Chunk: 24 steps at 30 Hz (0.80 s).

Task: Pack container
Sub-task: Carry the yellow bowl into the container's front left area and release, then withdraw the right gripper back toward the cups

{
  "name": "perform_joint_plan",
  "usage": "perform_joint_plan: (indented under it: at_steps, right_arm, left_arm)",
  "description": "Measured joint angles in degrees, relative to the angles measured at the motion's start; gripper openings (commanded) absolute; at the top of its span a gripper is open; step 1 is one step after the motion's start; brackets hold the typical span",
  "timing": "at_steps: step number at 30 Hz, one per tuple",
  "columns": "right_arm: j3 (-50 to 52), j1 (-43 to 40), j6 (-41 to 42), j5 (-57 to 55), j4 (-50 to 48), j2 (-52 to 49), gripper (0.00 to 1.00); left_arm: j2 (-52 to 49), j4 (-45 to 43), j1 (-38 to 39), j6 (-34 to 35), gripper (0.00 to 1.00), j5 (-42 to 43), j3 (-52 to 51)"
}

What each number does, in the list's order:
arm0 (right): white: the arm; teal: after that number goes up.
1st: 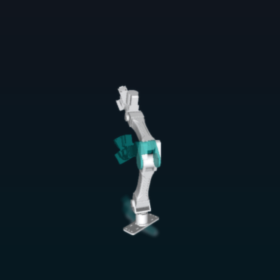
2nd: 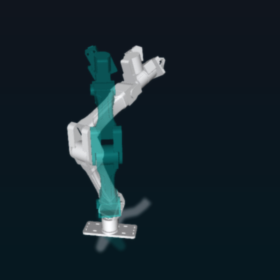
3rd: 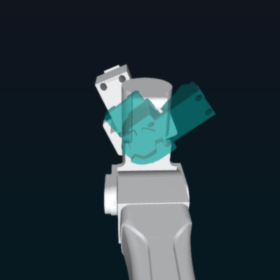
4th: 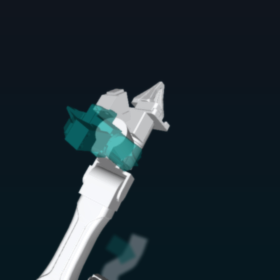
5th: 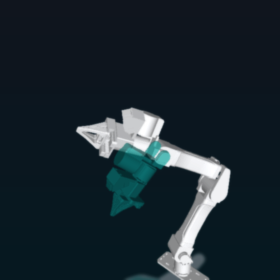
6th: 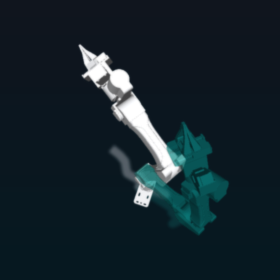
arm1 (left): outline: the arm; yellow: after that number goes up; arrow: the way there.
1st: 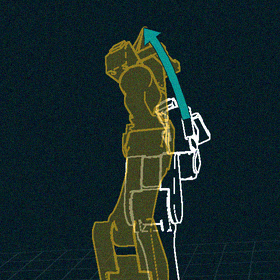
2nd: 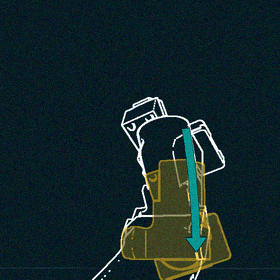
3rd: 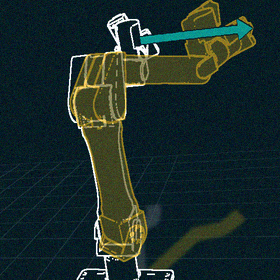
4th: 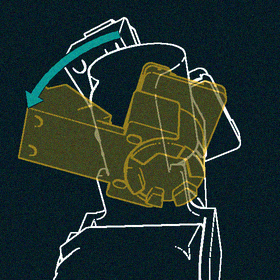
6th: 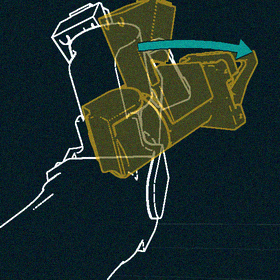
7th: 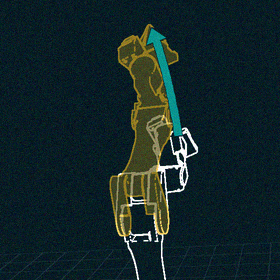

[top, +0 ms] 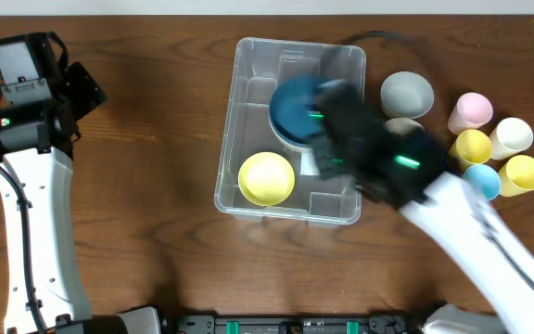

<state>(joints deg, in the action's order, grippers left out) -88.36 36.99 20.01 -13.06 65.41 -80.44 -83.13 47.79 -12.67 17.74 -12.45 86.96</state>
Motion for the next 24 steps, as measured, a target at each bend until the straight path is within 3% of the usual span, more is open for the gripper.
perform_joint_plan:
  at_steps: [5,11,15,24]
  right_arm:
    - [-0.2,-10.51,5.11,-4.83,8.35,8.74,0.54]
    - [1.16,-22.67,7.91,-5.68,10.47,9.25,0.55]
    - [7.41,-29.18,9.14,-4.98,5.62,8.55,0.54]
    - [27.02,-37.62,9.99,3.17,-15.32,7.21,0.52]
  left_arm:
    - [0.0,0.0,0.0,0.0,0.98,0.0,0.0]
    - [0.0,0.0,0.0,0.0,0.98,0.0,0.0]
    - [0.0,0.0,0.0,0.0,0.98,0.0,0.0]
    - [0.0,0.0,0.0,0.0,0.98,-0.02,0.0]
